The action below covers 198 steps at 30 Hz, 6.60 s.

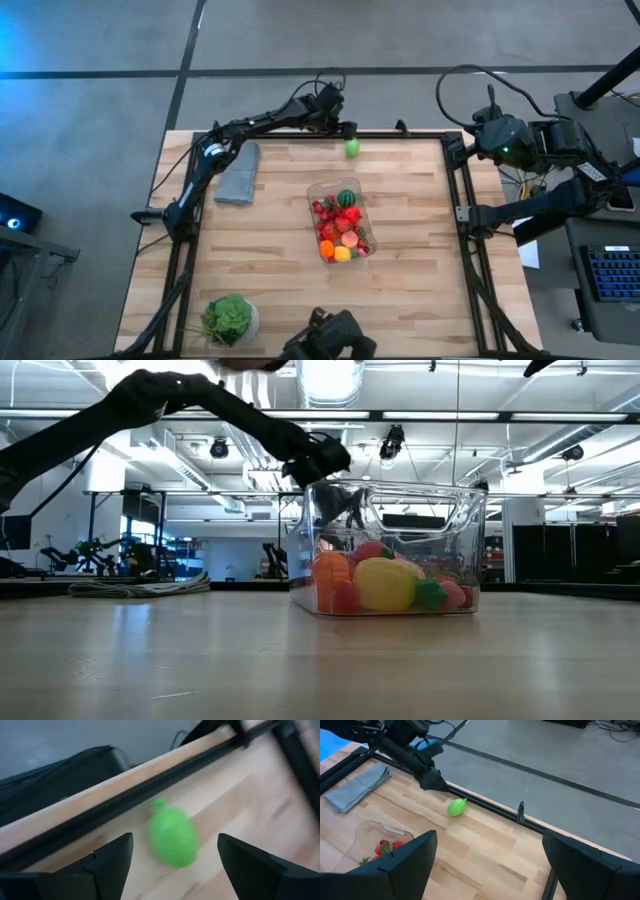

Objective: Pick and placing Produce into tupperware
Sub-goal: Put the green melon into the transparent bin, then return to Home Position

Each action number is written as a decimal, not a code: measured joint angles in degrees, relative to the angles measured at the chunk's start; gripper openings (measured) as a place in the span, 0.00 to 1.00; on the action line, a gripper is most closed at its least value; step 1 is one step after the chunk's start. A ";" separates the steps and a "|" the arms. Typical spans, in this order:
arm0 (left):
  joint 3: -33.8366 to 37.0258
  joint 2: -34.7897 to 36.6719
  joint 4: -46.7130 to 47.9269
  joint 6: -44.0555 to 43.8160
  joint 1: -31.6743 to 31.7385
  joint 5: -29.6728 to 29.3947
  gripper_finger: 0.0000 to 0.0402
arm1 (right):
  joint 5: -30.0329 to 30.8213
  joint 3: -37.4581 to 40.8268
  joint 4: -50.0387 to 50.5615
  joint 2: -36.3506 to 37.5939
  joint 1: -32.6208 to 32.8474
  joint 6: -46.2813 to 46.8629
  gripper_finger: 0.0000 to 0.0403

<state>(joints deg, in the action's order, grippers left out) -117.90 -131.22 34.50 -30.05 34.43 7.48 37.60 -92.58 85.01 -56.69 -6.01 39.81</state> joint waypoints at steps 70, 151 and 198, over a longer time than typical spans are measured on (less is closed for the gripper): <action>60.99 64.02 -8.91 2.37 -0.65 -17.82 0.69 | -49.51 -20.13 -23.30 -72.92 -36.84 -13.33 0.87; 63.07 64.79 -12.34 -0.46 -3.46 3.00 0.69 | -44.99 -26.82 -1.98 -62.89 -8.43 -27.48 0.59; 76.04 97.12 -11.52 2.49 -28.40 -8.15 0.69 | -14.98 -22.55 -15.04 -32.94 12.13 -6.63 0.87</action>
<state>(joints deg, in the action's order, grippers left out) -41.85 -34.10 22.97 -27.56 6.03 -0.67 22.63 -115.13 69.97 -89.62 6.13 33.19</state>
